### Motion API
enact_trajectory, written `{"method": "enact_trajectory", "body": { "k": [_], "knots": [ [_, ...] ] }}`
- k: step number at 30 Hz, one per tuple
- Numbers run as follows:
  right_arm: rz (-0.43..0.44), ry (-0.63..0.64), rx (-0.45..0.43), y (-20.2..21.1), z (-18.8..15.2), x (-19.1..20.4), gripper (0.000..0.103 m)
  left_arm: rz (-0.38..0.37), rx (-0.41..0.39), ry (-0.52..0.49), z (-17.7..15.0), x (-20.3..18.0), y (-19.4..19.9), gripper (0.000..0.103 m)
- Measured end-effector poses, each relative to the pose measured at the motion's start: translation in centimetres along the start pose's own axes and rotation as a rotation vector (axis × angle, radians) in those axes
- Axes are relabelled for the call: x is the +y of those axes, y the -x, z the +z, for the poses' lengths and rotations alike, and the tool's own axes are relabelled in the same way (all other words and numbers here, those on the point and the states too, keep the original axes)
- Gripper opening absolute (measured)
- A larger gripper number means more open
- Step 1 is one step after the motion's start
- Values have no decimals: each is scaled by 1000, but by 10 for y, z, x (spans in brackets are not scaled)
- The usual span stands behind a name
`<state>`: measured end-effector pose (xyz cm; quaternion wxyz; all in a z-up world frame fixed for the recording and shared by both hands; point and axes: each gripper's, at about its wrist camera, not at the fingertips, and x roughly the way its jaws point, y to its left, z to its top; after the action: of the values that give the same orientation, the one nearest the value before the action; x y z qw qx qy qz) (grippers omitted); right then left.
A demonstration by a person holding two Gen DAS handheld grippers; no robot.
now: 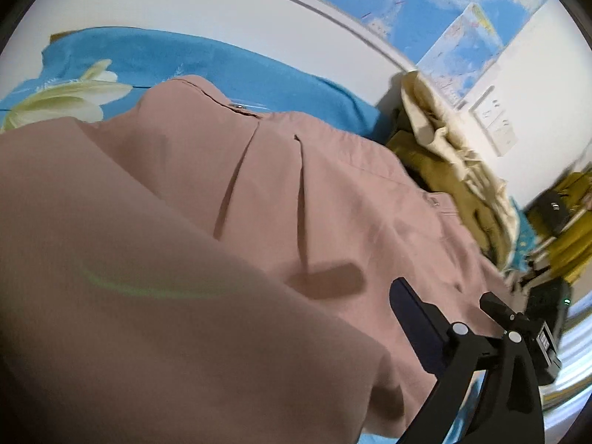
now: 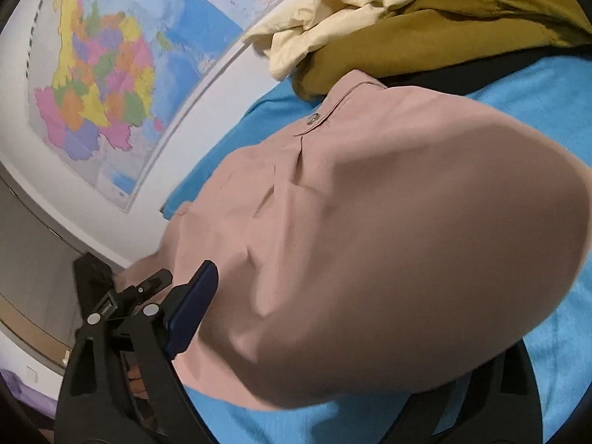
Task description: Fold large clothes
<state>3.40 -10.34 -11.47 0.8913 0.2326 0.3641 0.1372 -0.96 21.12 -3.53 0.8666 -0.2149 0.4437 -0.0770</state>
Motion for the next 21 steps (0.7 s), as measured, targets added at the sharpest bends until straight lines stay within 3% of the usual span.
{"method": "enact_trajectory", "body": {
  "k": [1, 2, 3, 4, 6, 8, 10, 12, 13, 15, 17, 18, 19, 21],
  "knots": [
    [-10, -2, 10, -3, 1, -1, 49, 39, -2, 5, 1, -1, -1, 78],
    [5, -20, 26, -5, 2, -6, 39, 66, -1, 6, 2, -1, -1, 70],
    [26, -32, 32, -5, 3, -9, 22, 99, 5, 7, 2, 0, 0, 47],
    [44, -30, 31, -3, 3, -9, 17, 101, 21, 14, 3, 2, 0, 33],
    [77, 19, 13, 6, 4, -2, 16, 73, 34, 35, 1, 8, 7, 24],
    [72, 43, 34, 7, 5, 1, 25, 53, 33, 36, 0, 11, 13, 25],
    [60, 3, 57, 2, 8, -9, 38, 9, 56, 78, 3, 19, 11, 43],
    [83, -64, 70, -5, 11, -20, 43, -11, 50, 98, 7, 27, 6, 48],
    [96, -79, 66, -6, 12, -22, 43, -37, 50, 100, 8, 27, 4, 58],
    [107, -79, 58, -10, 14, -21, 45, -66, 56, 106, 12, 24, 1, 66],
    [117, -84, 56, -14, 16, -19, 47, -49, 52, 99, 15, 20, -3, 66],
    [119, -84, 60, -17, 18, -17, 47, -36, 51, 90, 17, 18, -4, 60],
    [118, -78, 65, -19, 19, -15, 39, 6, 54, 78, 19, 17, -7, 41],
    [127, -50, 77, -22, 22, -11, 18, 40, 63, 78, 22, 19, -9, 27]
  ]
}}
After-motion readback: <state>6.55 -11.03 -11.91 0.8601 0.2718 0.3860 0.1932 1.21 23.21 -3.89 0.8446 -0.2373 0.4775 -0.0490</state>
